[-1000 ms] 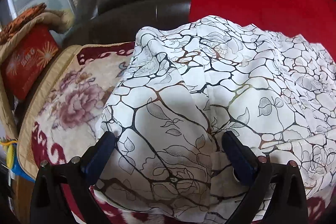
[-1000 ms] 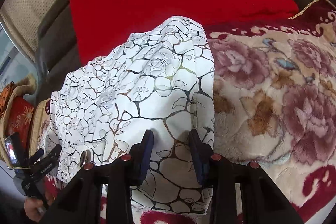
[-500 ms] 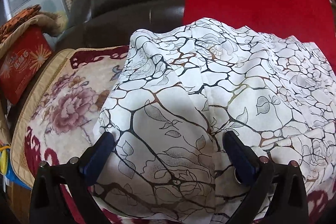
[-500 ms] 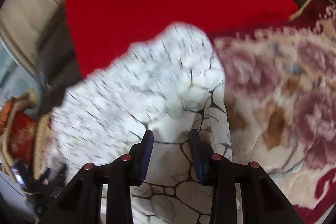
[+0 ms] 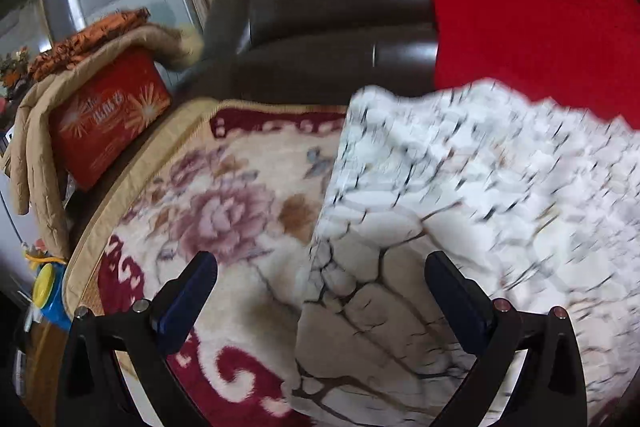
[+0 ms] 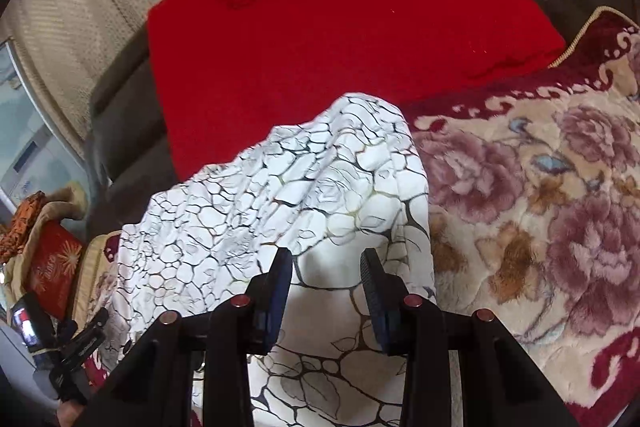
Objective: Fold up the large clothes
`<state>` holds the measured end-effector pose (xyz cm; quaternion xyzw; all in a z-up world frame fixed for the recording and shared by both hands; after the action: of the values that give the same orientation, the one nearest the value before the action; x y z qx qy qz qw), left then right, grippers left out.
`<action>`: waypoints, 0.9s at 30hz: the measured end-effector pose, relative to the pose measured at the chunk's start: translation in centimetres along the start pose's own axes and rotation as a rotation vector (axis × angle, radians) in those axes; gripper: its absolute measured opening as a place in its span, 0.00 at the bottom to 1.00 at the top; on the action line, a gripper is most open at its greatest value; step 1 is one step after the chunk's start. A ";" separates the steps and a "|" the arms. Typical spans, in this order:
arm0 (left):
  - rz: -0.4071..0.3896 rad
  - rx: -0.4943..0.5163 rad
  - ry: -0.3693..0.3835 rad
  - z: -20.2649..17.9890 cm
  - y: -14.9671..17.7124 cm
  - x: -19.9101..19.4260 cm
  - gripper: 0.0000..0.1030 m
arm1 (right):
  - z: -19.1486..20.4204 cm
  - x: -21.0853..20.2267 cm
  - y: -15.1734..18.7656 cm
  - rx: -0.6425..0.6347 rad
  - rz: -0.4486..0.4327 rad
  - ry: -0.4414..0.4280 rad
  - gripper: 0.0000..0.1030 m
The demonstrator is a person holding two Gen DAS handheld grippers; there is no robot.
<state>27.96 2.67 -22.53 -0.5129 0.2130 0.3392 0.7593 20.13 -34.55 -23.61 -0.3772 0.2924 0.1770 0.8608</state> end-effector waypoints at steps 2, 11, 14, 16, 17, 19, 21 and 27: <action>0.032 0.051 -0.013 -0.7 0.5 0.9 1.00 | -0.1 0.8 0.2 -0.007 0.036 0.018 0.38; -0.043 0.022 0.034 -0.3 -0.5 -0.8 1.00 | -1.3 2.4 0.4 0.062 0.119 0.032 0.38; -0.114 0.017 0.060 -0.5 -1.1 -1.9 1.00 | -0.9 1.3 0.1 0.042 0.071 0.007 0.39; -0.153 0.034 0.098 -1.3 -1.3 -2.8 1.00 | -0.2 0.4 -0.1 0.018 0.032 -0.022 0.39; -0.157 0.047 0.113 -1.8 -1.4 -2.9 1.00 | 0.1 0.0 -0.2 0.009 0.022 -0.042 0.39; -0.149 0.085 0.150 -3.0 -1.4 -2.9 1.00 | 0.9 -0.1 0.1 -0.014 0.027 -0.076 0.39; -0.099 0.137 0.191 -4.6 -1.1 -2.1 1.00 | 1.6 0.6 0.9 -0.041 0.066 -0.072 0.39; -0.013 0.129 0.220 -5.3 -0.8 -0.6 1.00 | 2.0 3.1 2.2 -0.070 0.149 0.016 0.40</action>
<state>28.30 -2.56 -23.63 -0.4982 0.3131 0.2617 0.7651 22.08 -31.38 -25.70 -0.3856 0.3203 0.2473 0.8292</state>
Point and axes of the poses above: each gripper's, at about its wrist camera, not at the fingertips, and x roughly the way its jaws point, z to its left, y to its underside, the point moved 4 cm from there along x, roughly the way its jaws point, and after that the axes turned 10 degrees about x, right-handed, at the moved point
